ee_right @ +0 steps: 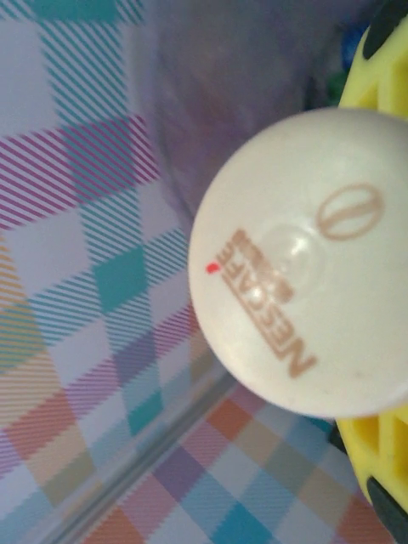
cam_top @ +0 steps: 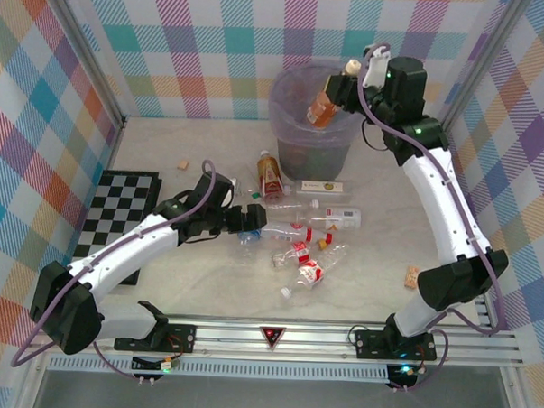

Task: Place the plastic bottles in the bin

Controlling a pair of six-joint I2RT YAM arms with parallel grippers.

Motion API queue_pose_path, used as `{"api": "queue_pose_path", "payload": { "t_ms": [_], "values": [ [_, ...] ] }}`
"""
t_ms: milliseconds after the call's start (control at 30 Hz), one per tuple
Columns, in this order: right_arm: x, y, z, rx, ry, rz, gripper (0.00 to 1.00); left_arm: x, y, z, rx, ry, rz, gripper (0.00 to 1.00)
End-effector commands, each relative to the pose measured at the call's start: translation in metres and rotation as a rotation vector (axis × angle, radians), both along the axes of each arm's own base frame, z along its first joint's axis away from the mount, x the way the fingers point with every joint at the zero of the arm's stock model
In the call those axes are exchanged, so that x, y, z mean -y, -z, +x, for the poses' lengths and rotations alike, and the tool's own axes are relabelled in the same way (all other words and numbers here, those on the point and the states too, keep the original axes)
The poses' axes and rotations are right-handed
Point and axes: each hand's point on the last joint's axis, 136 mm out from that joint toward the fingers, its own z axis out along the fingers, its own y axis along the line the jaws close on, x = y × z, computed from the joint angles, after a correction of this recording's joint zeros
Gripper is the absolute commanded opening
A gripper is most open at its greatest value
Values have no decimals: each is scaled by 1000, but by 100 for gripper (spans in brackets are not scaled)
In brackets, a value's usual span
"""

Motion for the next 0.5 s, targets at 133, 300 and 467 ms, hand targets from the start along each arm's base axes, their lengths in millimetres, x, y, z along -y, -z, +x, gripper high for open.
{"api": "queue_pose_path", "payload": {
  "t_ms": [133,300,467],
  "values": [
    [9,26,66,20,122,-236,44,-24,33,-22,-78,-27,156,99],
    [1,61,99,-50,111,-338,44,-20,43,-29,-90,-6,208,97],
    [-7,100,120,-101,83,-399,45,-19,46,-29,-85,-2,238,96]
  ]
}}
